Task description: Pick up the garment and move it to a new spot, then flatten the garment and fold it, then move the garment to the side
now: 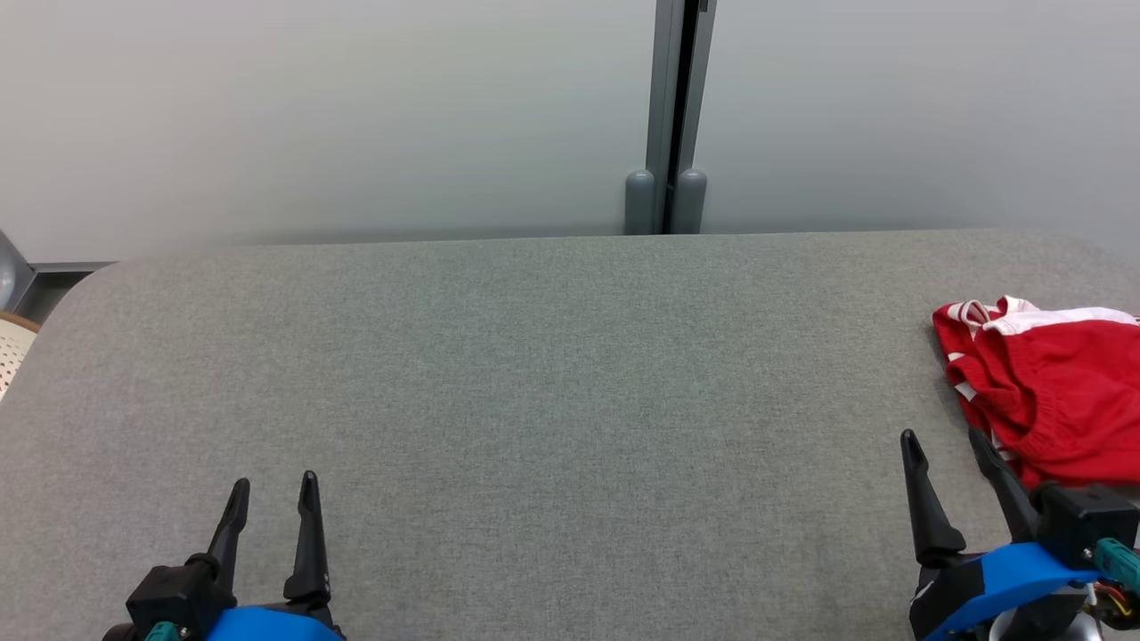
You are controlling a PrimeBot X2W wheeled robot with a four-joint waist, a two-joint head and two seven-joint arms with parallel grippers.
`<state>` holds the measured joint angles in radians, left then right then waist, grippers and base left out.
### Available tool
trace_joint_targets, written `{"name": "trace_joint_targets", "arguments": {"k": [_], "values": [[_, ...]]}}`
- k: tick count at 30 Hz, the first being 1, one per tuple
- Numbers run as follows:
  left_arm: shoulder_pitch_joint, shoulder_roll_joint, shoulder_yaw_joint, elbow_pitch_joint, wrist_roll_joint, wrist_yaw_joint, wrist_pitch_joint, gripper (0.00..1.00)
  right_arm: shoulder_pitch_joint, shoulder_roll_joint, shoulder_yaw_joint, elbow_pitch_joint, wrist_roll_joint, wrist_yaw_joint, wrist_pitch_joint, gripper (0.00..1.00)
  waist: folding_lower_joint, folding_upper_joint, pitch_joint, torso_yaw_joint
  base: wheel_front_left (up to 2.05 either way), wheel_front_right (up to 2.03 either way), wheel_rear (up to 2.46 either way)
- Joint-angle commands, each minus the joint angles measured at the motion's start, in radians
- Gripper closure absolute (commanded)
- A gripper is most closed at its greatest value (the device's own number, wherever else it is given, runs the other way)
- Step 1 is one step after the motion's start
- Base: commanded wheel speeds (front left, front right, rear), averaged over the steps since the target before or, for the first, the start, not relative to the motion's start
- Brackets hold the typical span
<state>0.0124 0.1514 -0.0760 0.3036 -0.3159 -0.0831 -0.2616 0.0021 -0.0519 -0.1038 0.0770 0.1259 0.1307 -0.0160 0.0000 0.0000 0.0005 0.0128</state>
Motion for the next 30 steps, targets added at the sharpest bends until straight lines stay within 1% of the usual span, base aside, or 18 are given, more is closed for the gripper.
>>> {"name": "trace_joint_targets", "arguments": {"k": [1, 5, 6, 14, 21, 22, 23, 24, 25, 30], "values": [[0.007, 0.004, 0.005, -0.003, 0.004, -0.001, -0.004, 0.0, 0.007, 0.002, 0.002, 0.003, 0.007, 0.0, -0.006, 0.0, 0.0, 0.0, 0.002, -0.003, 0.0, 0.0, 0.0], [0.013, 0.0, 0.008, 0.001, 0.0, -0.003, -0.004, 0.0, 0.006, 0.002, 0.009, 0.009, 0.009, 0.0, -0.006, 0.0, 0.0, 0.0, 0.002, -0.01, 0.0, 0.0, 0.0], [0.004, -0.002, 0.004, 0.001, -0.001, 0.0, 0.0, 1.0, 0.0, 0.0, 0.008, 0.008, 0.008, 0.0, -0.001, 1.0, 0.0, 0.0, 0.002, -0.01, 0.0, 0.0, 0.0], [0.027, -0.024, 0.0, 0.054, -0.013, 0.0, 0.01, 1.0, 0.008, 0.005, 0.008, 0.075, 0.021, 0.0, 0.009, 1.0, 0.0, 0.0, 0.002, -0.011, 0.0, 0.0, 0.0], [0.011, -0.031, 0.02, 0.045, -0.137, -0.005, 0.047, 1.0, -0.007, 0.005, 0.003, 0.086, 0.163, 0.0, 0.024, 1.0, 0.0, 0.0, 0.002, -0.011, 0.0, 0.0, 0.0], [0.007, -0.033, 0.025, 0.041, -0.17, -0.006, 0.056, 1.0, -0.009, 0.005, 0.003, 0.087, 0.202, 0.0, 0.026, 1.0, 0.0, 0.0, 0.002, -0.011, 0.0, 0.0, 0.0], [0.007, -0.033, 0.025, 0.041, -0.17, -0.006, 0.056, 1.0, -0.009, 0.005, 0.003, 0.087, 0.202, 0.0, 0.026, 1.0, 0.0, 0.0, 0.002, -0.011, 0.0, 0.0, 0.0], [0.003, -0.035, 0.03, 0.038, -0.203, -0.007, 0.065, 1.0, -0.012, 0.004, 0.004, 0.089, 0.24, 0.0, 0.028, 1.0, 0.0, 0.0, 0.002, -0.011, 0.0, 0.0, 0.0], [0.003, -0.035, 0.03, 0.038, -0.203, -0.007, 0.065, 1.0, -0.012, 0.004, 0.004, 0.089, 0.24, 0.0, 0.028, 1.0, 0.0, 0.0, 0.002, -0.011, 0.0, 0.0, 0.0], [-0.007, -0.04, 0.041, 0.03, -0.282, -0.011, 0.087, 1.0, -0.019, 0.004, 0.004, 0.093, 0.33, 0.0, 0.035, 1.0, 0.0, 0.0, 0.002, -0.011, 0.0, 0.0, 0.0]]}}
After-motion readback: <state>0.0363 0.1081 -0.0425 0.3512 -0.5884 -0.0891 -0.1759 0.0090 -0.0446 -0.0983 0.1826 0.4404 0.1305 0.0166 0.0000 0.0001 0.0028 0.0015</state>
